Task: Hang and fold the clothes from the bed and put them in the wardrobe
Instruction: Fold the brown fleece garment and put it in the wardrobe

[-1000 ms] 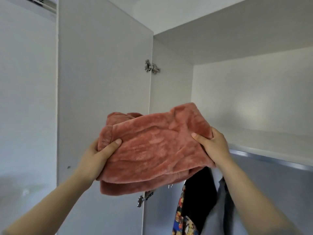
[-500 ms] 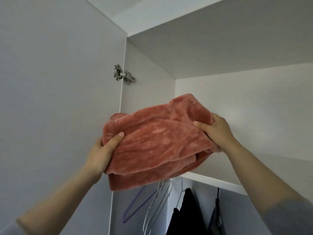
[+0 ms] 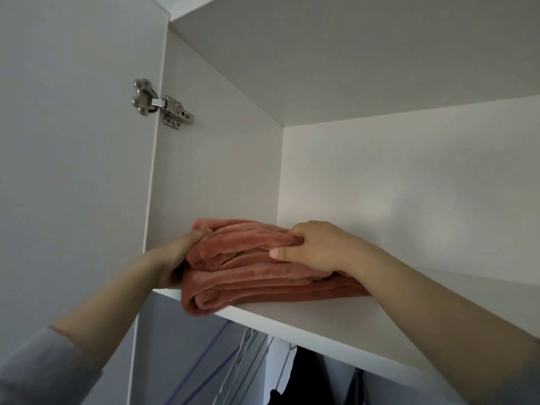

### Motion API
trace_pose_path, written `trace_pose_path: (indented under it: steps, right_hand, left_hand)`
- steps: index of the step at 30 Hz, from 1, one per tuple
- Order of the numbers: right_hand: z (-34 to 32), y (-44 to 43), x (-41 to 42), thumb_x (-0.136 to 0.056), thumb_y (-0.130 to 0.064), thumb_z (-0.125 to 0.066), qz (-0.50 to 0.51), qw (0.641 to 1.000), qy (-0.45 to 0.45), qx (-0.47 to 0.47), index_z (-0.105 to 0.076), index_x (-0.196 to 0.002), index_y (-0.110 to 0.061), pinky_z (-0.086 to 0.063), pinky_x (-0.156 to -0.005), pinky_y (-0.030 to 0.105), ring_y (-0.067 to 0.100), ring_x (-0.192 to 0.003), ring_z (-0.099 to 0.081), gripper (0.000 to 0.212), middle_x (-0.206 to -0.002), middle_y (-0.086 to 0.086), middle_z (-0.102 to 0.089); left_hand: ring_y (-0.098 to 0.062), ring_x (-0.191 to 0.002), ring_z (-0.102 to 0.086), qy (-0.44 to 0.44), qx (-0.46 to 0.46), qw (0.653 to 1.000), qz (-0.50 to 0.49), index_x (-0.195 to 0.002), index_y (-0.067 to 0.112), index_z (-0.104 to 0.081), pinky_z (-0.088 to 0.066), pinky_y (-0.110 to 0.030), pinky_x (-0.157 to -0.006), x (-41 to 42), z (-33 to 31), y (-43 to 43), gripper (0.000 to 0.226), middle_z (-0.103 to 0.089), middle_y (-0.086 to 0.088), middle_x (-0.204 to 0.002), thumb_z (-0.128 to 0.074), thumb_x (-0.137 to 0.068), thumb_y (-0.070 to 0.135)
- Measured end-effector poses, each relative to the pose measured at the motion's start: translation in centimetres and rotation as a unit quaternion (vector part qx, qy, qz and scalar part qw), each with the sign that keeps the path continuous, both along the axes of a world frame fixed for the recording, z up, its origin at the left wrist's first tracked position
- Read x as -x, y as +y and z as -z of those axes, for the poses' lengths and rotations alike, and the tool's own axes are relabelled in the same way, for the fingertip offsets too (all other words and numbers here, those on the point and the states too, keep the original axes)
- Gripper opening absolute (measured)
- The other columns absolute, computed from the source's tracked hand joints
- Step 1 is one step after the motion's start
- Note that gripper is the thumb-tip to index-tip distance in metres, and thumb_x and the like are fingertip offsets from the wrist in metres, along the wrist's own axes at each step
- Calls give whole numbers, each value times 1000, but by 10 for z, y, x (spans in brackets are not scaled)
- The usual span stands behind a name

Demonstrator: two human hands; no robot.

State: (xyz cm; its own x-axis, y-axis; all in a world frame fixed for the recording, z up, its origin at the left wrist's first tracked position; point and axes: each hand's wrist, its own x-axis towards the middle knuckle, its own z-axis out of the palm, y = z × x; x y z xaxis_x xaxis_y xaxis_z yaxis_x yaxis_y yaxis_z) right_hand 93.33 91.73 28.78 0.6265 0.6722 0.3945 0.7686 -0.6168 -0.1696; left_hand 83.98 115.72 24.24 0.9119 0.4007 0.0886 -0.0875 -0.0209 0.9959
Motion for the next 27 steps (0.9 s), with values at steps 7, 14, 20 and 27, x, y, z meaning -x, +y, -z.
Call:
trace_pose_path:
  steps: [7, 14, 20, 27]
  right_hand:
    - [1, -4, 11, -72, -66, -70, -73, 995, 20, 65, -46, -141, -33, -39, -109, 31, 14, -128, -50, 80, -140, -8, -53]
    - [29, 7, -23, -81, -50, -70, -59, 985, -68, 146, -11, -153, -40, -29, -115, 35, 22, -138, -34, 94, -148, 3, -32]
    - [34, 5, -66, -88, -43, -64, -24, 976, -126, 176, -16, -153, -35, -25, -117, 39, 22, -143, -25, 81, -156, 1, -24]
    - [35, 3, -63, -69, -63, -70, -26, 994, -47, 100, -7, -153, -42, -17, -117, 29, 13, -147, -14, 107, -160, -8, -14]
  left_hand:
    - [-35, -101, -63, -33, -64, 994, -82, -149, 14, -21, -56, -43, -78, -28, 4, 15, 73, -51, -21, -133, -62, -91, 31]
    - [-32, -125, -50, -50, -169, 982, -72, -154, 23, -11, -42, -45, -107, -53, 11, 18, 73, -45, -11, -144, -55, -96, 30]
    - [-29, -139, -36, -44, -327, 937, -112, -154, 32, -1, -25, -33, -115, -70, 17, 6, 86, -33, -10, -154, -58, -91, 47]
    - [2, -146, 4, -183, -592, 784, -45, -144, 40, -37, 3, -19, -115, -65, 9, 19, 55, -10, 15, -158, -56, -94, 41]
